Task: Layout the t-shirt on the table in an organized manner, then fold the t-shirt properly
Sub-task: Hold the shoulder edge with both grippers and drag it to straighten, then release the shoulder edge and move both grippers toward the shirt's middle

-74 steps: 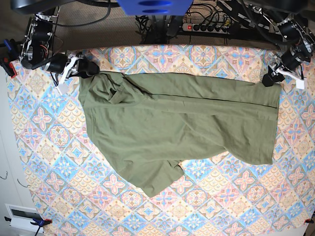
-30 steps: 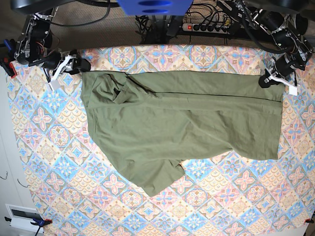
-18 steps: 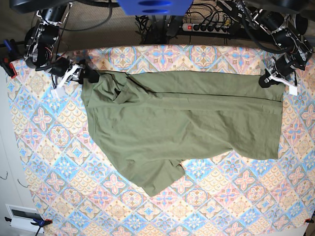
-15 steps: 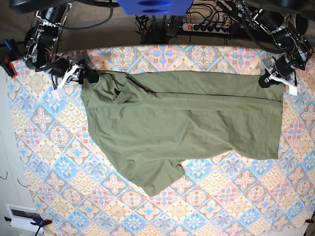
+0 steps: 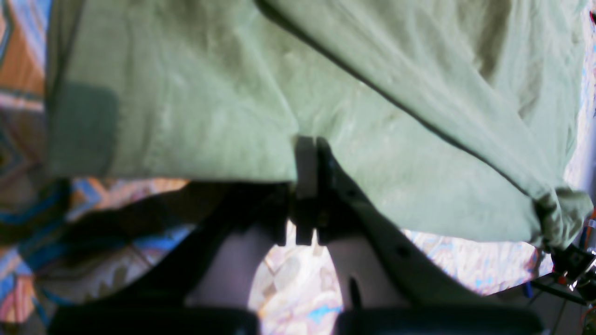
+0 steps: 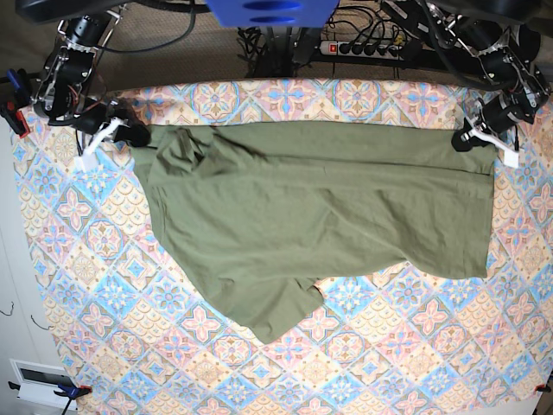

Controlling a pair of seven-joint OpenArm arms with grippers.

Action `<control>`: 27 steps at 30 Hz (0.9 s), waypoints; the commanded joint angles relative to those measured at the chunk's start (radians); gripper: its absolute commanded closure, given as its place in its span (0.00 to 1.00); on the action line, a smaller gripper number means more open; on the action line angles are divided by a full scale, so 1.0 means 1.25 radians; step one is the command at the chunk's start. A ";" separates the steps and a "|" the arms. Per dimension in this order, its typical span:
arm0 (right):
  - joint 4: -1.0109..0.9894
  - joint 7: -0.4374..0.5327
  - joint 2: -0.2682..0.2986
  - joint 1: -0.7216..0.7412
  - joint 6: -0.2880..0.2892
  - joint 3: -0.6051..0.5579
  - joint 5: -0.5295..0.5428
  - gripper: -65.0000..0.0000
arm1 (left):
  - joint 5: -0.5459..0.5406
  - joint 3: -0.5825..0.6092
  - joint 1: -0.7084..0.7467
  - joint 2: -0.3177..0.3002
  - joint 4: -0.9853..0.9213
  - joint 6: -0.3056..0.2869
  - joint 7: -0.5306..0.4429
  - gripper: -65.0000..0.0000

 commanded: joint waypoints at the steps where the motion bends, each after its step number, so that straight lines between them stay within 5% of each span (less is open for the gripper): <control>1: 0.014 0.012 0.038 0.015 0.002 0.010 0.004 0.99 | 0.007 0.000 0.005 -0.020 0.012 -0.002 0.007 1.00; 6: 0.016 0.009 0.074 0.001 0.002 0.025 0.004 0.99 | 0.000 0.067 0.027 -0.043 0.014 -0.002 0.007 1.00; 18: 0.022 0.006 0.093 -0.077 0.002 0.062 0.005 0.99 | -0.040 0.061 0.152 -0.028 0.192 -0.002 0.003 1.00; 27: 0.022 0.006 0.093 -0.097 0.002 0.062 0.005 0.99 | -0.039 -0.048 0.195 0.007 0.197 -0.002 0.007 1.00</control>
